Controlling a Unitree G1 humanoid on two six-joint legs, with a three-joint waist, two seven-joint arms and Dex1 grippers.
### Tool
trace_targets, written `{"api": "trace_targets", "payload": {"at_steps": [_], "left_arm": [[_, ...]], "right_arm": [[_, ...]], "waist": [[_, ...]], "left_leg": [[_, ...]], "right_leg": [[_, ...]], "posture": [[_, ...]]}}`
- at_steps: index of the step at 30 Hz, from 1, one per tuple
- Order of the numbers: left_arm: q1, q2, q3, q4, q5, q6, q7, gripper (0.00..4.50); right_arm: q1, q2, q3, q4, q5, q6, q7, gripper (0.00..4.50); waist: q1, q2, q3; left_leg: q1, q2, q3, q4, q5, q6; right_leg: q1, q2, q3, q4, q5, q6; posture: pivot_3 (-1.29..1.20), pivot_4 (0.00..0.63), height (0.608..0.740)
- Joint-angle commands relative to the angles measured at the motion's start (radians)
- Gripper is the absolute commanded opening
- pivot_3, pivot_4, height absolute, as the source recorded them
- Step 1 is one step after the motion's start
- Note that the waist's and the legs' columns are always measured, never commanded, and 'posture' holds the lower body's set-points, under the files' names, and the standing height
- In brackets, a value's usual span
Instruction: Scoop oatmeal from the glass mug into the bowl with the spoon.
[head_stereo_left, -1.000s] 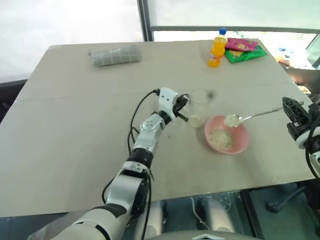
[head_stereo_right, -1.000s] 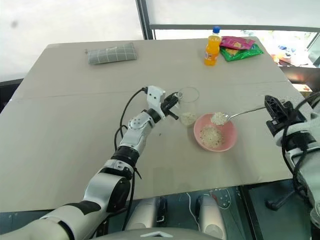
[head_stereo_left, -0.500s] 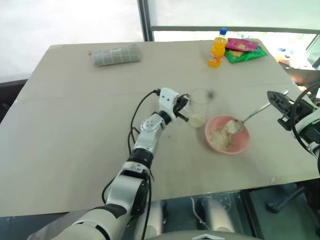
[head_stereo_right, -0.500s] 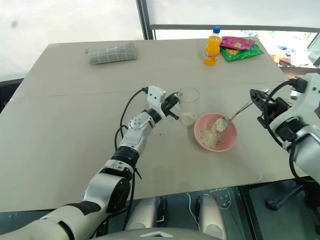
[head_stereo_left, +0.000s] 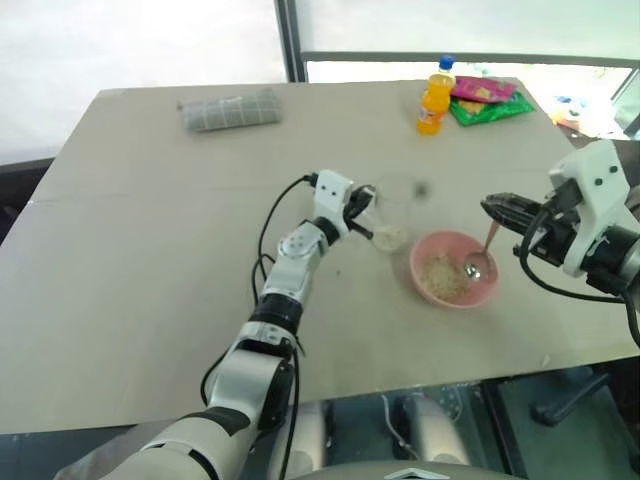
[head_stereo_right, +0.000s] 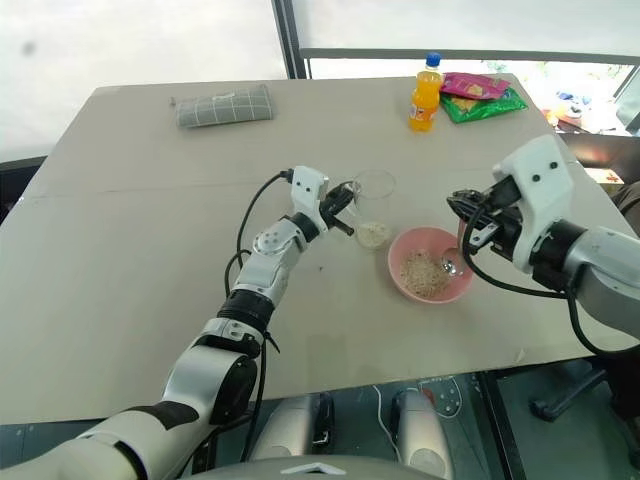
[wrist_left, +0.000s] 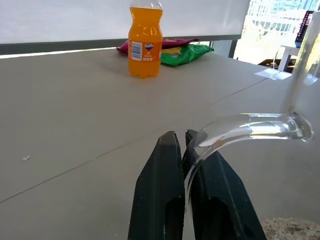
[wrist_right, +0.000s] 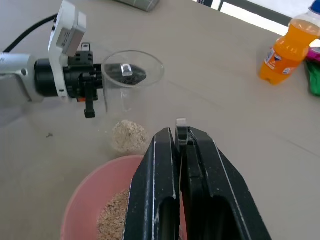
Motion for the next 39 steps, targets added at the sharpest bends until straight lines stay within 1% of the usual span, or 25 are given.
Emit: {"api": "trace_targets", "payload": {"at_steps": [1, 3, 4, 7, 10, 14, 17, 20, 25, 29, 35, 39], "left_arm": [[-0.016, 0.001, -0.011, -0.102, 0.004, 0.008, 0.011, 0.03], [-0.004, 0.004, -0.011, -0.129, 0.004, 0.018, 0.014, 0.03], [0.003, 0.006, -0.011, -0.139, 0.004, 0.023, 0.015, 0.03], [0.027, 0.015, -0.01, -0.157, 0.008, 0.022, 0.017, 0.03], [0.05, 0.021, 0.0, -0.176, 0.007, 0.059, 0.04, 0.03], [0.075, 0.037, 0.01, -0.222, 0.012, 0.08, 0.077, 0.03], [0.091, 0.052, 0.009, -0.256, 0.024, 0.088, 0.099, 0.03], [0.103, 0.072, 0.018, -0.283, 0.032, 0.094, 0.135, 0.03], [0.142, 0.094, 0.023, -0.352, 0.04, 0.112, 0.167, 0.03], [0.181, 0.107, 0.04, -0.419, 0.02, 0.153, 0.179, 0.03], [0.231, 0.121, 0.051, -0.498, 0.023, 0.19, 0.191, 0.03], [0.249, 0.124, 0.051, -0.528, 0.02, 0.209, 0.196, 0.03]], "right_arm": [[-0.057, 0.015, 0.008, -0.024, -0.084, -0.01, 0.051, 0.0], [-0.076, 0.032, 0.01, -0.023, -0.101, 0.0, 0.06, 0.0], [-0.08, 0.056, -0.007, -0.007, -0.078, 0.009, 0.045, 0.0], [-0.096, 0.123, -0.082, 0.069, 0.03, 0.045, -0.025, 0.0], [-0.167, 0.179, -0.128, 0.145, 0.138, 0.051, -0.099, 0.0], [-0.361, 0.269, -0.113, 0.273, 0.243, 0.053, -0.196, 0.0], [-0.491, 0.356, -0.078, 0.348, 0.275, 0.057, -0.252, 0.0], [-0.592, 0.467, -0.038, 0.407, 0.285, 0.057, -0.276, 0.0], [-0.683, 0.593, 0.025, 0.49, 0.203, 0.067, -0.231, 0.0], [-0.715, 0.683, 0.089, 0.533, 0.121, 0.074, -0.176, 0.0], [-0.707, 0.758, 0.192, 0.604, -0.061, 0.071, -0.042, 0.0], [-0.703, 0.786, 0.228, 0.631, -0.171, 0.069, 0.033, 0.0]], "waist": [[0.001, 0.0, 0.0], [0.001, 0.0, 0.0], [0.001, 0.0, 0.0], [0.001, -0.001, 0.0], [0.0, -0.001, 0.0], [-0.002, -0.001, 0.0], [-0.002, -0.001, 0.0], [-0.002, 0.0, 0.0], [0.002, 0.0, 0.0], [-0.001, 0.0, 0.0], [-0.003, 0.0, 0.0], [-0.001, 0.0, 0.0]], "left_leg": [[0.0, 0.0, 0.0, 0.0, 0.0, 0.0], [0.0, 0.0, 0.0, 0.0, 0.0, 0.0], [0.0, 0.0, 0.0, 0.0, 0.0, 0.0], [0.0, 0.0, 0.0, 0.0, 0.0, 0.0], [0.0, 0.0, 0.001, 0.0, 0.0, 0.0], [0.001, 0.0, 0.001, 0.001, 0.0, 0.0], [0.001, 0.001, 0.001, 0.0, 0.0, 0.0], [0.0, 0.001, 0.001, 0.0, 0.0, 0.0], [-0.001, 0.001, 0.002, 0.0, 0.0, 0.0], [-0.001, 0.001, 0.003, 0.0, 0.0, -0.001], [-0.001, 0.002, 0.003, 0.0, 0.0, -0.001], [-0.002, 0.002, 0.003, 0.0, 0.0, -0.001]], "right_leg": [[0.0, 0.0, 0.0, 0.0, 0.0, 0.0], [0.0, 0.0, 0.0, 0.0, 0.0, 0.0], [0.0, 0.0, 0.0, 0.0, 0.0, 0.0], [0.0, 0.0, 0.0, 0.0, 0.0, 0.0], [0.0, 0.0, 0.0, 0.0, 0.0, 0.0], [0.0, 0.0, 0.0, 0.001, 0.001, 0.001], [0.0, 0.001, 0.001, 0.001, 0.001, 0.001], [-0.001, 0.001, 0.0, 0.001, 0.001, 0.001], [-0.001, 0.001, 0.0, 0.001, 0.001, 0.001], [-0.002, 0.0, 0.001, 0.001, 0.001, 0.001], [-0.002, 0.001, 0.0, 0.002, 0.001, 0.001], [-0.003, 0.001, 0.0, 0.002, 0.001, 0.001]], "posture": [[0.0, 0.15, 0.74], [0.0, 0.15, 0.74], [0.0, 0.15, 0.74], [0.0, 0.15, 0.74], [0.0, 0.15, 0.74], [0.0, 0.15, 0.74], [0.0, 0.15, 0.74], [0.0, 0.15, 0.74], [0.0, 0.15, 0.74], [0.0, 0.15, 0.74], [0.0, 0.15, 0.74], [0.0, 0.15, 0.74]]}}
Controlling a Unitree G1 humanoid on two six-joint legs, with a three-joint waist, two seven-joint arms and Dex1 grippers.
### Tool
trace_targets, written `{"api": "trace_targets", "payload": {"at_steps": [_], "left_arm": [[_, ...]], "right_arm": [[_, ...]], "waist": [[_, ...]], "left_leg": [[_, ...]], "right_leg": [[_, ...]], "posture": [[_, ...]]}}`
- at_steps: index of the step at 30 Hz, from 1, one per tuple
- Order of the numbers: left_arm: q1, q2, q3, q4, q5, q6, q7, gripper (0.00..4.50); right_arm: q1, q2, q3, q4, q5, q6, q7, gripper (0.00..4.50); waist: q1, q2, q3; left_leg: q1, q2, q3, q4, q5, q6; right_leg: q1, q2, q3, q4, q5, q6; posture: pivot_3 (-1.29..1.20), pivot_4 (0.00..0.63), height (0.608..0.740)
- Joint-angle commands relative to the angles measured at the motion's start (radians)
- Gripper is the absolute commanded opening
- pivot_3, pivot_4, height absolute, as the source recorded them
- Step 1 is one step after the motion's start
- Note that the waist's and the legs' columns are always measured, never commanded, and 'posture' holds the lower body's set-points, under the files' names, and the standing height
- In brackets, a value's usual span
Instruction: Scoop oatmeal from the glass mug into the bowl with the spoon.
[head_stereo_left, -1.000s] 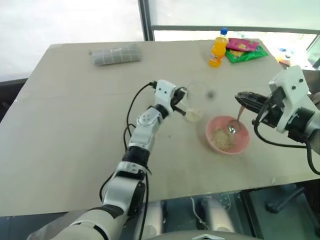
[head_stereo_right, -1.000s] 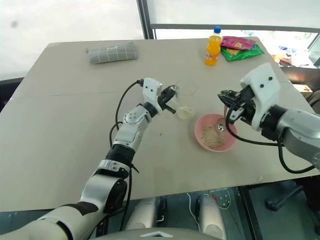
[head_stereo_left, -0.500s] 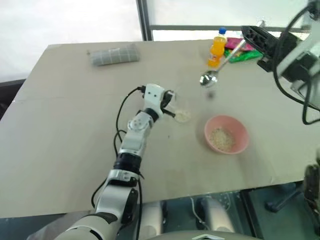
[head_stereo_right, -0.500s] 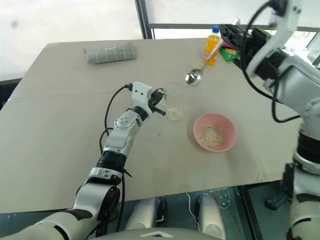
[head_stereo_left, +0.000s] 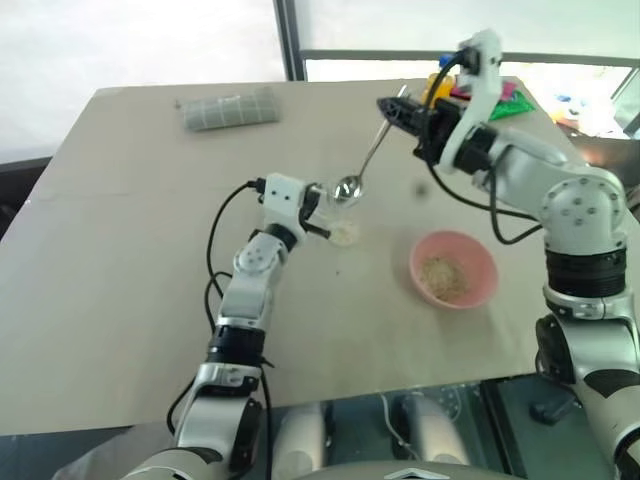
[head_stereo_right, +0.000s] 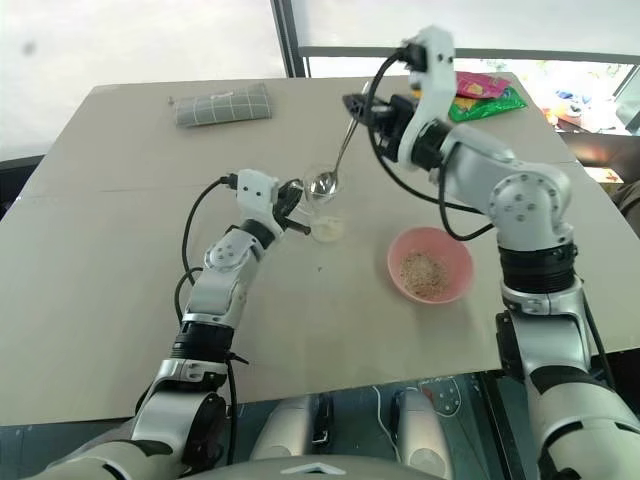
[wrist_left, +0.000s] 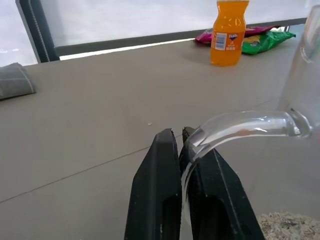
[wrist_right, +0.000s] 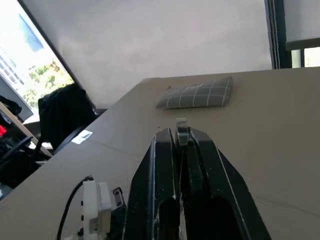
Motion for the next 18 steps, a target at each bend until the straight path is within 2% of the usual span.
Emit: {"api": "trace_targets", "payload": {"at_steps": [1, 2, 3, 4, 9, 12, 14, 15, 18], "left_arm": [[-0.001, 0.002, 0.008, -0.072, -0.014, 0.003, 0.009, 0.01], [0.0, 0.002, 0.008, -0.075, -0.014, 0.006, 0.009, 0.0], [0.002, 0.003, 0.008, -0.076, -0.012, 0.006, 0.011, 0.0], [0.003, 0.004, 0.008, -0.075, -0.006, 0.002, 0.017, 0.0], [0.016, 0.01, 0.004, -0.066, -0.005, -0.013, 0.012, 0.0], [0.018, 0.011, 0.001, -0.063, -0.008, -0.024, 0.003, 0.0], [0.015, 0.013, -0.004, -0.056, -0.009, -0.037, -0.006, 0.74], [0.014, 0.01, -0.002, -0.054, -0.011, -0.036, -0.005, 0.96], [0.014, 0.011, 0.0, -0.054, -0.009, -0.038, -0.005, 2.26]], "right_arm": [[-0.014, 0.01, -0.009, -0.008, -0.071, -0.019, 0.057, 0.36], [-0.016, 0.017, -0.015, -0.004, -0.082, -0.016, 0.065, 0.74], [-0.019, 0.022, -0.021, -0.003, -0.092, -0.015, 0.072, 0.93], [-0.022, 0.03, -0.035, -0.004, -0.095, -0.016, 0.078, 1.36], [-0.035, 0.052, -0.101, -0.013, -0.138, -0.033, 0.066, 3.85], [-0.026, 0.051, -0.122, -0.022, -0.175, -0.039, 0.067, 3.85], [-0.017, 0.055, -0.133, -0.031, -0.188, -0.033, 0.067, 3.89], [-0.013, 0.058, -0.139, -0.036, -0.192, -0.029, 0.066, 3.89], [-0.005, 0.065, -0.148, -0.047, -0.203, -0.019, 0.065, 3.89]], "waist": [[0.001, 0.0, 0.0], [0.001, 0.0, 0.0], [0.0, 0.0, 0.0], [0.0, 0.0, 0.0], [0.0, 0.0, 0.0], [-0.001, 0.0, 0.0], [-0.002, 0.0, 0.0], [-0.002, 0.0, 0.0], [-0.002, 0.0, 0.0]], "left_leg": [[0.0, 0.0, 0.0, 0.0, 0.001, -0.001], [0.0, 0.0, 0.0, 0.0, 0.001, -0.002], [0.0, 0.0, 0.0, 0.0, 0.001, -0.002], [0.0, 0.0, 0.0, 0.0, 0.001, -0.002], [0.0, 0.0, 0.0, 0.0, 0.001, -0.003], [0.0, 0.0, 0.0, 0.0, 0.001, -0.002], [0.001, 0.0, 0.0, 0.0, 0.001, -0.002], [0.001, 0.0, 0.0, 0.0, 0.001, -0.002], [0.001, 0.0, 0.0, 0.0, 0.001, -0.002]], "right_leg": [[0.0, 0.0, 0.0, 0.0, 0.0, 0.0], [0.0, 0.0, 0.0, 0.0, 0.0, 0.0], [0.0, 0.0, 0.0, 0.0, 0.0, 0.0], [0.0, 0.0, 0.0, -0.001, 0.0, 0.0], [0.0, 0.0, 0.0, 0.0, 0.0, 0.0], [0.0, 0.0, 0.0, 0.0, 0.0, 0.0], [0.0, 0.0, 0.0, 0.0, 0.0, 0.0], [0.0, 0.0, 0.0, 0.0, 0.0, 0.0], [0.0, 0.0, 0.0, 0.0, 0.0, 0.0]], "posture": [[0.0, 0.15, 0.74], [0.0, 0.15, 0.74], [0.0, 0.15, 0.74], [0.0, 0.15, 0.74], [0.0, 0.15, 0.74], [0.0, 0.15, 0.74], [0.0, 0.15, 0.74], [0.0, 0.15, 0.74], [0.0, 0.15, 0.74]]}}
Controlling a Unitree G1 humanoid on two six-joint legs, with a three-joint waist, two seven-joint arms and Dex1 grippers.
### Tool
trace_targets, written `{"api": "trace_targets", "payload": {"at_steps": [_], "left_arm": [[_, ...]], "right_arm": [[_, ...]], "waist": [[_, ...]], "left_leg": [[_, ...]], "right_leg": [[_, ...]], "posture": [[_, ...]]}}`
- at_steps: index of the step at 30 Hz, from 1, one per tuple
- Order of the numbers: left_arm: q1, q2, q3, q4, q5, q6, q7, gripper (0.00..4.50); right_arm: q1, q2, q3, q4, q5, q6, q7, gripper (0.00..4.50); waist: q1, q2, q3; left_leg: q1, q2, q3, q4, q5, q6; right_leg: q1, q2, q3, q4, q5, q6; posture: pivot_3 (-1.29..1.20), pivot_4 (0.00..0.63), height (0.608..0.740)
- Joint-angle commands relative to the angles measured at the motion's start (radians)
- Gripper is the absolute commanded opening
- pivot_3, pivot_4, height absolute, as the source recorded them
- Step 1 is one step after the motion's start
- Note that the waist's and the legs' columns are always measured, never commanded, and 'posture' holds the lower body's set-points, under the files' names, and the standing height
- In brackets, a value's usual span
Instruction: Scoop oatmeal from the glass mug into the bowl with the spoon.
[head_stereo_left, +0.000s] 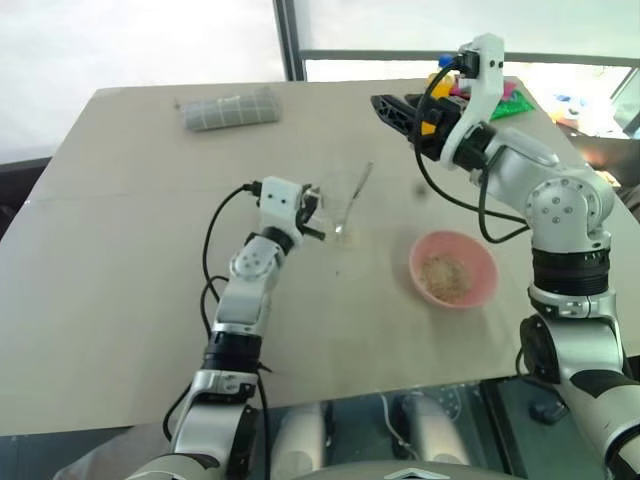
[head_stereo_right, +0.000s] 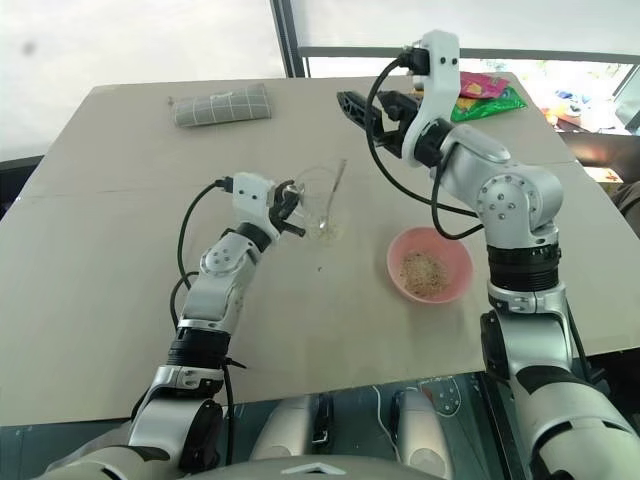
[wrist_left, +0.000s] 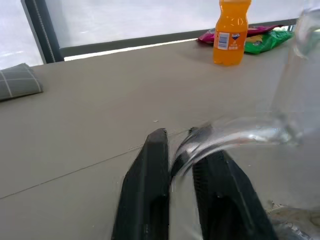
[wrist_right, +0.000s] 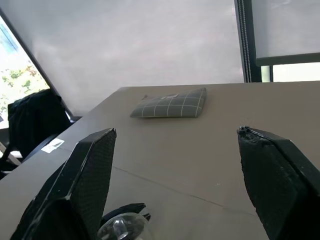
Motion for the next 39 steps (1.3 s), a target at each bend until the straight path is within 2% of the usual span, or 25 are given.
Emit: {"api": "trace_targets", "payload": {"at_steps": [1, 11, 19, 24, 28, 32, 33, 34, 35, 36, 37, 39], "left_arm": [[0.0, 0.006, 0.001, -0.039, -0.007, -0.026, -0.007, 2.26], [0.066, 0.051, 0.001, -0.11, -0.028, -0.002, -0.065, 2.26], [0.197, 0.119, -0.006, -0.33, -0.068, 0.099, -0.136, 2.26], [0.333, 0.144, 0.016, -0.499, -0.089, 0.164, -0.13, 2.26], [0.519, 0.143, 0.09, -0.65, -0.137, 0.255, -0.088, 2.26], [0.768, 0.152, 0.123, -0.73, -0.14, 0.215, -0.115, 2.26], [0.804, 0.154, 0.124, -0.736, -0.135, 0.202, -0.117, 2.78], [0.829, 0.152, 0.126, -0.74, -0.132, 0.196, -0.115, 3.06], [0.849, 0.151, 0.13, -0.74, -0.121, 0.184, -0.108, 3.52], [0.865, 0.151, 0.133, -0.741, -0.108, 0.169, -0.101, 3.88], [0.874, 0.148, 0.137, -0.742, -0.098, 0.159, -0.09, 4.44], [0.884, 0.147, 0.139, -0.739, -0.066, 0.152, -0.059, 4.48]], "right_arm": [[-0.002, 0.008, -0.039, -0.059, -0.012, -0.002, -0.002, 3.89], [0.014, 0.0, -0.077, -0.083, -0.029, 0.022, 0.004, 3.89], [0.109, -0.031, -0.137, -0.159, -0.045, 0.004, 0.006, 3.89], [0.329, -0.146, -0.173, -0.249, -0.112, -0.089, 0.128, 3.89], [0.572, -0.278, -0.273, -0.251, -0.131, -0.149, 0.288, 3.89], [0.884, -0.405, -0.367, -0.18, -0.148, -0.257, 0.595, 3.89], [0.942, -0.424, -0.373, -0.157, -0.158, -0.289, 0.658, 3.89], [0.991, -0.433, -0.376, -0.133, -0.179, -0.336, 0.707, 3.89], [1.035, -0.433, -0.384, -0.109, -0.189, -0.373, 0.75, 4.43], [1.075, -0.43, -0.39, -0.082, -0.206, -0.421, 0.791, 4.5], [1.105, -0.428, -0.388, -0.056, -0.229, -0.47, 0.826, 4.5], [1.153, -0.44, -0.367, -0.018, -0.283, -0.571, 0.898, 4.5]], "waist": [[0.0, 0.0, 0.0], [0.0, 0.0, 0.0], [0.002, 0.0, 0.0], [0.002, 0.0, 0.0], [0.001, 0.0, 0.0], [0.002, 0.001, -0.001], [0.001, 0.001, -0.001], [0.003, 0.001, -0.001], [0.002, 0.001, -0.001], [0.002, 0.002, -0.001], [0.001, 0.002, -0.001], [-0.002, 0.004, -0.002]], "left_leg": [[0.0, 0.0, 0.0, 0.0, 0.0, 0.0], [0.0, 0.0, 0.0, 0.0, 0.0, 0.0], [0.0, 0.0, 0.0, -0.001, 0.0, 0.0], [0.0, 0.0, 0.0, -0.001, -0.001, 0.002], [0.001, 0.0, 0.001, -0.002, -0.002, 0.002], [0.002, 0.001, 0.001, -0.003, -0.002, 0.003], [0.003, 0.001, 0.0, -0.003, -0.002, 0.003], [0.004, 0.001, 0.0, -0.003, -0.002, 0.003], [0.004, 0.001, -0.001, -0.002, -0.002, 0.003], [0.007, 0.001, -0.002, -0.002, -0.002, 0.003], [0.012, 0.001, -0.003, -0.002, -0.002, 0.003], [0.018, 0.003, -0.004, -0.002, -0.005, -0.002]], "right_leg": [[0.0, 0.0, 0.0, 0.0, 0.0, 0.0], [0.0, 0.0, 0.0, 0.0, 0.0, 0.0], [0.0, 0.0, 0.0, 0.0, 0.0, 0.0], [0.0, -0.001, 0.0, -0.002, 0.0, 0.0], [0.0, -0.001, 0.001, -0.003, 0.0, 0.0], [0.001, 0.0, 0.001, -0.003, -0.001, 0.0], [0.001, 0.0, 0.001, -0.003, -0.002, -0.001], [0.002, 0.0, 0.001, -0.003, -0.003, -0.004], [0.002, 0.0, 0.001, -0.003, -0.005, -0.002], [0.004, 0.0, 0.002, -0.003, -0.006, 0.0], [0.008, -0.001, 0.002, -0.003, -0.005, -0.001], [0.012, -0.002, 0.002, -0.003, -0.006, -0.001]], "posture": [[0.0, 0.15, 0.74], [0.0, 0.15, 0.74], [0.0, 0.15, 0.74], [0.0, 0.15, 0.74], [0.0, 0.15, 0.74], [0.0, 0.15, 0.74], [0.0, 0.15, 0.74], [0.0, 0.15, 0.74], [0.0, 0.15, 0.74], [0.0, 0.15, 0.74], [0.0, 0.15, 0.74], [0.0, 0.15, 0.74]]}}
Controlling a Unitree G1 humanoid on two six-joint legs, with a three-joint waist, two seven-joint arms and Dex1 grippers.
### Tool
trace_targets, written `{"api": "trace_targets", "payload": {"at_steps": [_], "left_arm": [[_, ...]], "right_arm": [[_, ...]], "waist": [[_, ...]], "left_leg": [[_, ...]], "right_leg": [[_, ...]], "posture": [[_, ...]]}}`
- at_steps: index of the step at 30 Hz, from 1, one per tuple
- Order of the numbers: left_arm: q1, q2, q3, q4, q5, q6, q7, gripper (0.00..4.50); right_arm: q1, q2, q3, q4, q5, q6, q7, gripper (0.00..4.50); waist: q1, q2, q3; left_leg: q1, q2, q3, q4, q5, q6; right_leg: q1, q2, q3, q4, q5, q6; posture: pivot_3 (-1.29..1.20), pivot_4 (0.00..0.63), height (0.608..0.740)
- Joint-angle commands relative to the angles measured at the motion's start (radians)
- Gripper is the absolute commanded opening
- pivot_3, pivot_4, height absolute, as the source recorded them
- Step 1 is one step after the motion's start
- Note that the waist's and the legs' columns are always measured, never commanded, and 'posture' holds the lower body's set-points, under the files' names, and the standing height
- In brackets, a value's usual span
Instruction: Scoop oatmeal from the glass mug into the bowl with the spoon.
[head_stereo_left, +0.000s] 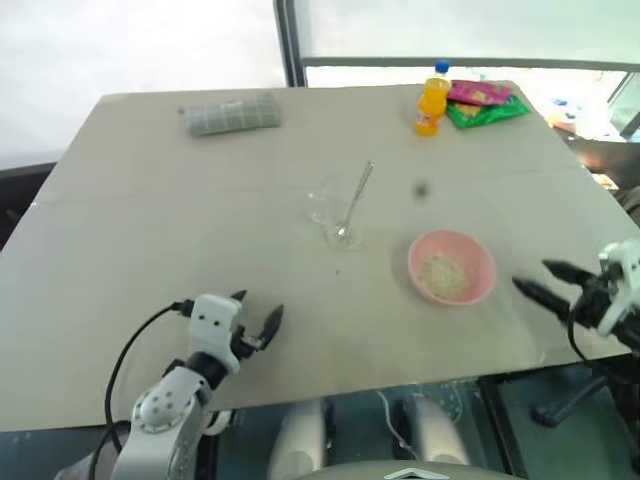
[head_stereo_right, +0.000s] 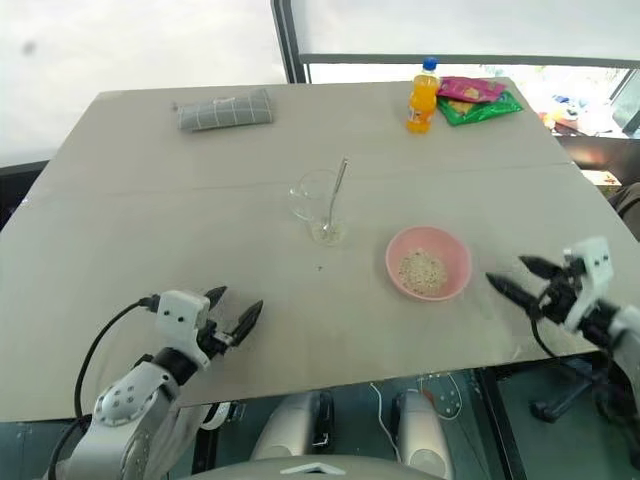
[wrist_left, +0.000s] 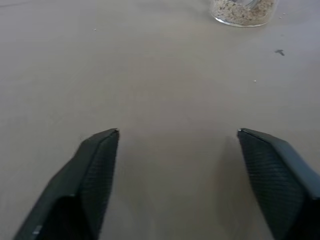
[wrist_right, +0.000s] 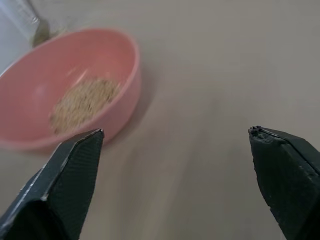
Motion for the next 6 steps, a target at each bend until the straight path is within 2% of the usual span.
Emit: {"api": "trace_targets", "payload": {"at_steps": [1, 6], "left_arm": [[0.009, 0.001, 0.018, -0.039, 0.035, -0.038, 0.039, 4.48], [0.042, 0.007, 0.022, -0.037, 0.031, -0.052, 0.029, 4.48]], "right_arm": [[0.038, -0.018, -0.014, 0.041, -0.063, -0.154, 0.114, 4.5], [0.028, -0.004, -0.011, 0.083, -0.06, -0.202, 0.178, 4.5]], "waist": [[-0.003, 0.002, -0.001], [-0.016, 0.002, -0.001]], "left_leg": [[0.0, 0.0, 0.0, 0.0, 0.0, 0.0], [0.0, 0.0, 0.0, 0.0, 0.0, 0.0]], "right_leg": [[-0.001, -0.001, 0.0, 0.0, 0.0, 0.0], [-0.002, -0.001, 0.001, 0.0, 0.0, 0.0]], "posture": [[0.0, 0.15, 0.74], [0.0, 0.15, 0.74]]}}
